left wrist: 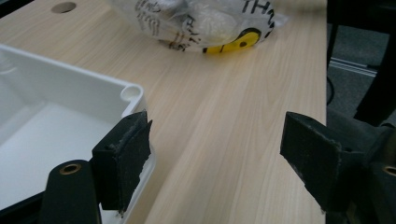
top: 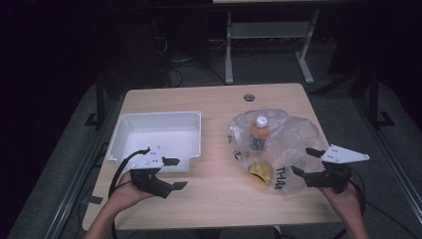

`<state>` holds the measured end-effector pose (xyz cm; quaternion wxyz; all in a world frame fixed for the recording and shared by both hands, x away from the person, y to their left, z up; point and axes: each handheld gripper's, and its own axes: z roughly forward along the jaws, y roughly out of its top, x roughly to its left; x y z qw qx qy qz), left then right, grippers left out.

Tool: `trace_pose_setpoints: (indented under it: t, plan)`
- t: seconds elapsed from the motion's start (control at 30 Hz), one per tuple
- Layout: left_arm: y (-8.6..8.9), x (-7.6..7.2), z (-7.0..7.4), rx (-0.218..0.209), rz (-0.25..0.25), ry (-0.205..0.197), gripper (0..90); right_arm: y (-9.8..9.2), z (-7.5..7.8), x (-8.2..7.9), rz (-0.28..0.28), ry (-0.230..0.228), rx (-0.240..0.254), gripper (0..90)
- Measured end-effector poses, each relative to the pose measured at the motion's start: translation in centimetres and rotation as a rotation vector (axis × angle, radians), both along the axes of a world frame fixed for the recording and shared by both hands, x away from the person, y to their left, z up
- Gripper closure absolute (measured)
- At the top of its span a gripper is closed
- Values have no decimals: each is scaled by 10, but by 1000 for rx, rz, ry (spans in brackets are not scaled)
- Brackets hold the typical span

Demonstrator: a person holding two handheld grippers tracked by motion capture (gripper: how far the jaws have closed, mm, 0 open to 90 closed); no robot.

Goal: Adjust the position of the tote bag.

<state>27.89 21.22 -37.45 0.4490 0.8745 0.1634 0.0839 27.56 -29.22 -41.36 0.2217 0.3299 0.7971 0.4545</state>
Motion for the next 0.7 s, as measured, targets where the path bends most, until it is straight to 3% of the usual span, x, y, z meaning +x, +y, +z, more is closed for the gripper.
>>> trace_pose_setpoints:
  t: [0.13,0.27,0.6,0.7]
  plan:
    - [-11,3,5,22,-17,5,245,-1,0,-1,6,2,-11,179]
    - [-22,10,8,35,-52,45,262,-1,-1,0,6,8,-16,177]
    - [-71,30,20,77,-167,75,251,-4,-1,-1,-6,15,-13,176]
    - [-80,34,24,75,-175,80,237,-5,0,-1,-5,12,-13,177]
